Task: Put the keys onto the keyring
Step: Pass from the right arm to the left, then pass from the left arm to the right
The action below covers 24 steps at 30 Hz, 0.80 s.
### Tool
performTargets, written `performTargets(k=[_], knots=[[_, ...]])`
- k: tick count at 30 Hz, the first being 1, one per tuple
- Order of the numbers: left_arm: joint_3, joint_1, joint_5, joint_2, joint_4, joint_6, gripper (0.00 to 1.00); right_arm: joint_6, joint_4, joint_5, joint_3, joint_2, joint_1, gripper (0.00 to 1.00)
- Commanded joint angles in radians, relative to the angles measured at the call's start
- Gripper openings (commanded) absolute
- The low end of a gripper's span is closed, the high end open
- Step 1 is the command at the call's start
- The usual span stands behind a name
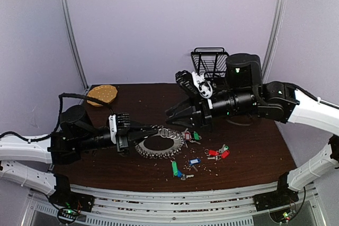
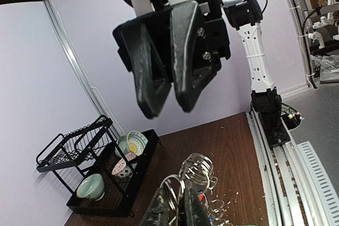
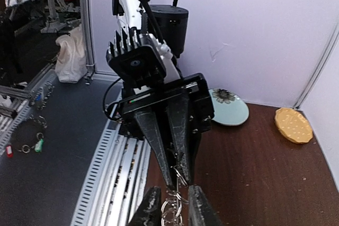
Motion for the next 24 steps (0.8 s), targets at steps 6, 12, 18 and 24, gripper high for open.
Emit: performTargets(k=[6, 12, 18, 24], knots=[[0.047, -0.004, 0.077, -0.03, -0.001, -0.039, 0.0, -0.317, -0.13, -0.045, 0.105, 0.087, 0.041, 0.19], [0.053, -0.004, 0.063, -0.03, -0.017, -0.03, 0.0, -0.336, -0.159, 0.038, 0.117, 0.097, 0.043, 0.21], [0.058, -0.005, 0.055, -0.027, -0.033, -0.016, 0.0, -0.349, -0.152, 0.071, 0.124, 0.124, 0.044, 0.22], [0.061, -0.004, 0.047, -0.028, -0.034, -0.012, 0.0, -0.359, -0.153, 0.051, 0.129, 0.143, 0.045, 0.25]])
